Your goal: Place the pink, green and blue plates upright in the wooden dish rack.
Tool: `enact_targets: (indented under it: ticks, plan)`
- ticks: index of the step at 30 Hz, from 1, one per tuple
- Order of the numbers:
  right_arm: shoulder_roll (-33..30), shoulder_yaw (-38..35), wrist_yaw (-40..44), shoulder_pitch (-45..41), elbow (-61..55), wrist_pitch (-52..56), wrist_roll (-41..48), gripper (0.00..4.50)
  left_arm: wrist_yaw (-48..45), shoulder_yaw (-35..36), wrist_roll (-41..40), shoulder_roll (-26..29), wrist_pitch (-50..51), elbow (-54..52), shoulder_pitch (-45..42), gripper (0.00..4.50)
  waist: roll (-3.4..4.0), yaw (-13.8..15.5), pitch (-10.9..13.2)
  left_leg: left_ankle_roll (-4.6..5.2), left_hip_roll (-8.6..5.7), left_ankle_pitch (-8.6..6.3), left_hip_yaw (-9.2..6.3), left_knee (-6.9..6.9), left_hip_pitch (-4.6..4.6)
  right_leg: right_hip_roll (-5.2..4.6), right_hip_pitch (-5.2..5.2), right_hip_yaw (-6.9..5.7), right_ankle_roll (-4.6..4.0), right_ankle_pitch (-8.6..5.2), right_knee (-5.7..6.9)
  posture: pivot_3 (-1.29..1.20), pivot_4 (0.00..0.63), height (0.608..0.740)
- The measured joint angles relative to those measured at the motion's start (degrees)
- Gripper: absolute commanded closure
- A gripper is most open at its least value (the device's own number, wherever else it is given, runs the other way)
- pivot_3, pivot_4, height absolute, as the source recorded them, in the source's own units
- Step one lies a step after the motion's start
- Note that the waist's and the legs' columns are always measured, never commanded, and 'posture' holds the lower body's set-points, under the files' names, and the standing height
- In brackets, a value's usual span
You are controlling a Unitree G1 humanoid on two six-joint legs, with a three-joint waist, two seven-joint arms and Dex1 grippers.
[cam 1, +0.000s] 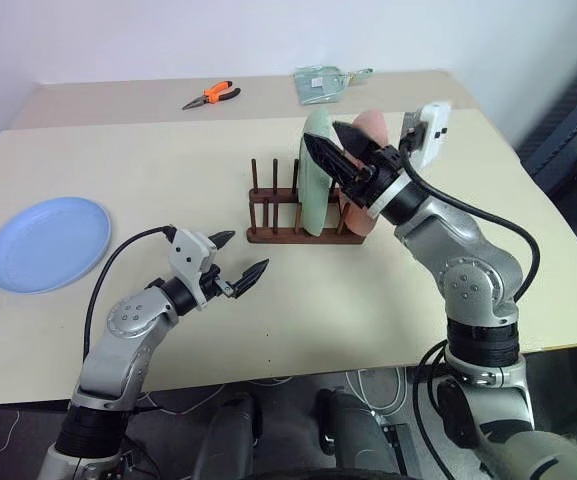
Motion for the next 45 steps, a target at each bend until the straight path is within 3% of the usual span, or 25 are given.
enact_targets:
  ticks: [3, 7, 9, 13, 16, 20, 23, 26, 30, 35, 40, 45]
  plan:
    - [-1.9, 2.2, 1.3, -1.6, 0.0, -2.0, -5.2, 0.99, 0.6, 1.1, -1.1, -0.7, 0.9, 0.2, -0.1, 0.00, 0.00, 0.0, 0.0, 0.00, 0.00, 0.00, 0.01, 0.02, 0.00, 0.00, 0.00, 0.00, 0.00, 0.00, 0.00, 0.00, 0.150, 0.738]
    - [-6.3, 6.5, 6.0, -4.5, -0.1, -7.2, -12.8, 0.06, 8.6, 6.4, 0.0, -3.5, 0.7, 3.7, -4.0, 0.00, -0.01, 0.1, 0.0, 0.00, 0.01, 0.00, -0.01, 0.08, 0.00, 0.03, 0.01, 0.00, 0.03, 0.02, 0.02, 0.00, 0.150, 0.738]
    - [-8.8, 10.2, 9.7, -5.2, -1.3, -10.4, -17.1, 0.06, 18.1, 11.8, 2.5, -4.7, 0.6, 8.3, -8.4, 0.00, -0.05, 0.0, 0.0, 0.00, 0.03, 0.00, -0.03, 0.09, 0.02, 0.08, 0.02, -0.01, 0.07, 0.03, 0.04, 0.00, 0.150, 0.738]
    - [-10.4, 19.9, 15.2, -3.8, -2.5, -17.1, -26.3, 0.06, 45.5, 30.7, 7.3, -4.8, 3.3, 15.9, -17.4, 0.00, -0.14, -0.6, 0.0, 0.01, 0.12, 0.00, -0.02, 0.04, 0.07, 0.14, 0.01, -0.01, 0.22, 0.11, 0.05, 0.00, 0.150, 0.738]
    - [-10.3, 21.7, 16.6, -3.0, -0.9, -19.2, -29.7, 0.06, 54.7, 39.3, 7.2, -5.4, 5.6, 16.6, -17.8, 0.00, -0.16, 0.2, 0.0, 0.00, 0.06, 0.00, 0.00, 0.07, 0.04, 0.04, 0.02, -0.01, 0.27, 0.15, 0.06, 0.00, 0.150, 0.738]
    - [-9.6, 21.9, 18.2, -1.6, -0.8, -21.4, -30.8, 0.06, 60.0, 47.0, 1.3, -8.7, 10.7, 16.3, -18.2, 0.00, -0.43, 1.4, -0.2, -0.03, -0.03, -0.02, -0.10, 0.20, 0.05, -0.07, 0.22, -0.06, 0.31, 0.18, -0.07, 0.00, 0.150, 0.738]
    - [-9.5, 21.9, 19.1, -0.5, -0.8, -22.1, -31.3, 0.00, 61.4, 51.2, -5.9, -11.9, 15.6, 16.1, -18.6, 0.80, -0.48, 1.5, -0.2, -0.04, -0.08, -0.02, -0.15, 0.21, 0.05, -0.13, 0.24, -0.08, 0.30, 0.19, -0.08, 0.00, 0.150, 0.738]
    - [-8.8, 21.9, 19.5, -0.4, -0.7, -22.4, -31.9, 0.00, 62.9, 54.3, -12.9, -14.0, 18.3, 15.5, -20.5, 2.31, -0.50, 1.4, -0.2, -0.06, -0.07, -0.02, -0.17, 0.16, 0.11, -0.10, 0.23, -0.09, 0.30, 0.19, 0.00, 0.00, 0.150, 0.738]
    - [-7.3, 21.8, 20.1, -0.6, -0.1, -22.1, -31.9, 0.00, 64.4, 54.9, -17.4, -14.6, 19.9, 15.4, -21.1, 4.44, -0.51, 1.2, -0.2, -0.07, -0.05, -0.01, -0.17, 0.15, 0.13, -0.04, 0.24, -0.09, 0.29, 0.19, -0.01, 0.00, 0.150, 0.738]
    - [-7.3, 20.7, 20.8, -0.6, 0.1, -20.9, -31.9, 0.00, 58.4, 48.1, -16.4, -12.2, 18.7, 14.0, -20.6, 4.44, -0.51, 1.4, -0.2, -0.08, -0.08, 0.00, -0.14, 0.14, 0.12, -0.02, 0.26, -0.09, 0.28, 0.18, -0.05, 0.00, 0.150, 0.738]
    - [-7.6, 21.2, 21.0, -1.5, 0.2, -24.2, -36.8, 0.00, 44.8, 31.3, -13.0, -9.4, 13.8, 4.2, -22.9, 4.44, -0.53, 1.4, -0.2, -0.08, -0.14, 0.00, -0.09, 0.15, 0.06, -0.08, 0.25, -0.06, 0.26, 0.18, -0.13, 0.00, 0.150, 0.738]
    - [-7.9, 24.4, 20.0, -6.7, 5.9, -31.6, -46.4, 0.00, 36.4, 18.9, -11.7, -7.1, 13.8, -1.5, -26.6, 4.44, -0.52, 0.1, -0.2, -0.10, -0.12, 0.02, 0.19, 0.07, 0.21, 0.02, 0.26, -0.03, 0.26, 0.18, -0.06, 0.00, 0.150, 0.738]
